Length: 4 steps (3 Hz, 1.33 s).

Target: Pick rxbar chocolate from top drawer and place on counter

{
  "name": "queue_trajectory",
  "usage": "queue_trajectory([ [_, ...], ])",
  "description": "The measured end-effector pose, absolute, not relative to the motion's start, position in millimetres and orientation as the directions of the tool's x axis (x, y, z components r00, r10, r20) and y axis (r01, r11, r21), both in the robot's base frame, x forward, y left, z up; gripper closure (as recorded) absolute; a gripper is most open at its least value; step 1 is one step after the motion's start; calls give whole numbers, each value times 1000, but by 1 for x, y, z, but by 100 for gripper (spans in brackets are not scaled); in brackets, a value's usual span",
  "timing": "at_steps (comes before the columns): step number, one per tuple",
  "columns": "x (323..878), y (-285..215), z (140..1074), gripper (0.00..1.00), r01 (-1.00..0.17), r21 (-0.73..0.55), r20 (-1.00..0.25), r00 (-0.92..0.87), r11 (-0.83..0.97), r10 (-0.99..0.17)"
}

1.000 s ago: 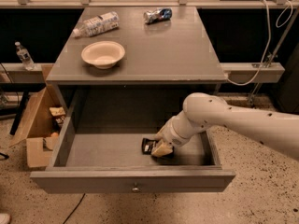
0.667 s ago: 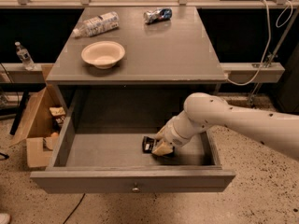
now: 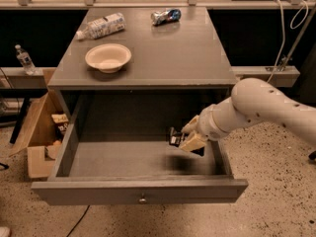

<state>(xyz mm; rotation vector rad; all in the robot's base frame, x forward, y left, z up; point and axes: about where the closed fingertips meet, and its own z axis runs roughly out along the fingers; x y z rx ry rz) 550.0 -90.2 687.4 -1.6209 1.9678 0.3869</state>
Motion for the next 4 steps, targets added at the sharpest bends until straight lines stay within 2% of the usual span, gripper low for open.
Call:
queue_trajectory([
  [2, 572, -129, 807, 100, -936, -282, -586, -4, 208, -810],
  [4, 587, -125, 827, 100, -932, -300, -597, 17, 204, -802],
])
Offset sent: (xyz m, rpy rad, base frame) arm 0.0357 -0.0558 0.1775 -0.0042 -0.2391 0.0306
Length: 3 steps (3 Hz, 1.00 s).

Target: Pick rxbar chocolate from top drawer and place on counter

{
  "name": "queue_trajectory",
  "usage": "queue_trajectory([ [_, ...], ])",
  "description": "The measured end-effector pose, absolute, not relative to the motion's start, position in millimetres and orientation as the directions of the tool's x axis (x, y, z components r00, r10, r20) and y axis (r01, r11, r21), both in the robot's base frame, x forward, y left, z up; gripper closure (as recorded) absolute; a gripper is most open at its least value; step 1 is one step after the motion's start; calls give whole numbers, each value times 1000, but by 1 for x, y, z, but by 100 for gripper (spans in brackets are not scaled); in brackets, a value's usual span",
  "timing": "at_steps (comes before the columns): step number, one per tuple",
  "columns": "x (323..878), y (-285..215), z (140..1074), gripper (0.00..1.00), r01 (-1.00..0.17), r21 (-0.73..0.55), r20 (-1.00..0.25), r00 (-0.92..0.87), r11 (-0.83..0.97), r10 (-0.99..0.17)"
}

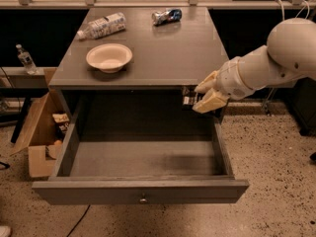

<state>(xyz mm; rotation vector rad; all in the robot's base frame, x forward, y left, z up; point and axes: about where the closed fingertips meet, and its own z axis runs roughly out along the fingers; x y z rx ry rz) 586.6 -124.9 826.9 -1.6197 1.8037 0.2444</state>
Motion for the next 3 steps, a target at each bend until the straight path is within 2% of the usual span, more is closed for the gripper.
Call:
queue_trajectory([
  [1, 617, -117, 862, 100, -923, -341, -574, 52, 180, -817],
  [2, 672, -107, 902, 100, -888, -411, -567, 73, 205, -821],
  [3, 730, -103, 917, 100, -842, -442, -604, 23, 311, -797],
])
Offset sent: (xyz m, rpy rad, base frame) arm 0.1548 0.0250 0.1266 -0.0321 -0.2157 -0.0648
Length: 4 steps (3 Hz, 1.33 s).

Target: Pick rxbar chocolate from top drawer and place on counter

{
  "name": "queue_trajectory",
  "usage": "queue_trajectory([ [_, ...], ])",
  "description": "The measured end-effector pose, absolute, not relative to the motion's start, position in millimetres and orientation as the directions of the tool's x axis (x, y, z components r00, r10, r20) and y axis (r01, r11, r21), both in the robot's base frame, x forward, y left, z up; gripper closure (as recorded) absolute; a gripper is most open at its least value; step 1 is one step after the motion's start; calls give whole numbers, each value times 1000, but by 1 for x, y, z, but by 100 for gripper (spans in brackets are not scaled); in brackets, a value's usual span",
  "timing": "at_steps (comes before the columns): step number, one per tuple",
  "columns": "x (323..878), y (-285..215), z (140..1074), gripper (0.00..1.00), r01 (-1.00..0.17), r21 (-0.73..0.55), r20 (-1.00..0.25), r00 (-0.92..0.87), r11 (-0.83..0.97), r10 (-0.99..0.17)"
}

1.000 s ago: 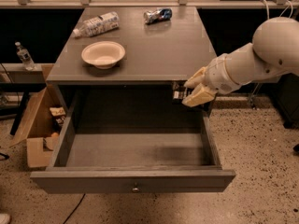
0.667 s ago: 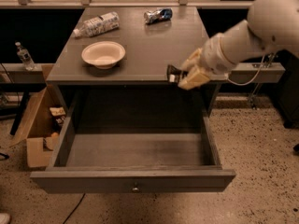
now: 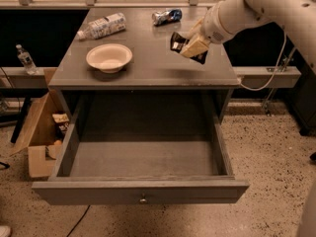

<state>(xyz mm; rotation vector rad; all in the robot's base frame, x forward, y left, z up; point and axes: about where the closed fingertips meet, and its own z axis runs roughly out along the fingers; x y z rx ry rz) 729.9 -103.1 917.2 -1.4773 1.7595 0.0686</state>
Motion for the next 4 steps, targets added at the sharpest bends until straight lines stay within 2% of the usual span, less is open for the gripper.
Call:
queue_trajectory([
  [1, 760, -101, 917, 100, -804, -441, -643, -27, 398, -765],
  [2, 797, -86, 908, 74, -800, -415, -675, -49, 434, -736],
  [4, 828, -81, 891, 26, -804, -365, -692, -102, 469, -715],
])
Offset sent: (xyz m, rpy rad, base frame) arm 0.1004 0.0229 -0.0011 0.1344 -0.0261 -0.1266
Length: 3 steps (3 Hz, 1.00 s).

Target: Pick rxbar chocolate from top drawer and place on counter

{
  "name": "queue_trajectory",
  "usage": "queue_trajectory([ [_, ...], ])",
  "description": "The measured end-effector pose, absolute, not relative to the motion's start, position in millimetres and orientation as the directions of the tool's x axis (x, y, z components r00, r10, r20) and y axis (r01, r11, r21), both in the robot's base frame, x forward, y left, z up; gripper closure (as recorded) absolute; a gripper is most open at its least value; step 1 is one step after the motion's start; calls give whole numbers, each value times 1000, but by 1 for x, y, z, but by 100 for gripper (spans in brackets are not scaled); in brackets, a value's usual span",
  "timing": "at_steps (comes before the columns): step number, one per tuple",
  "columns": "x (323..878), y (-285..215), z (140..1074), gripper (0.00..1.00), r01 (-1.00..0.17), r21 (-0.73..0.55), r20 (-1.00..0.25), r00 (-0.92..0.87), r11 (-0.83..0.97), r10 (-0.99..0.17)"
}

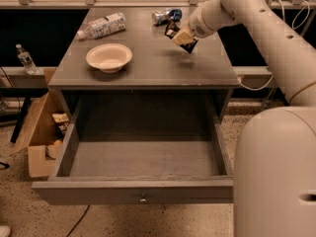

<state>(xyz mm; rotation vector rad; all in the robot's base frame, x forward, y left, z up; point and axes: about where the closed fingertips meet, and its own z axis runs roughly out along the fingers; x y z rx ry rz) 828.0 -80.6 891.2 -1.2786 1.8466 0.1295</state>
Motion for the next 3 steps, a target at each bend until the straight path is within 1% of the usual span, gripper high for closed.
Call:
queue_trajectory([
  [1, 831, -91, 889, 3, -802, -354, -693, -120, 481, -711],
  [2, 822, -139, 907, 0, -776, -358, -695, -150, 519, -703],
  [3, 810, -177, 929, 0, -752, -379, -689, -159, 539, -707],
])
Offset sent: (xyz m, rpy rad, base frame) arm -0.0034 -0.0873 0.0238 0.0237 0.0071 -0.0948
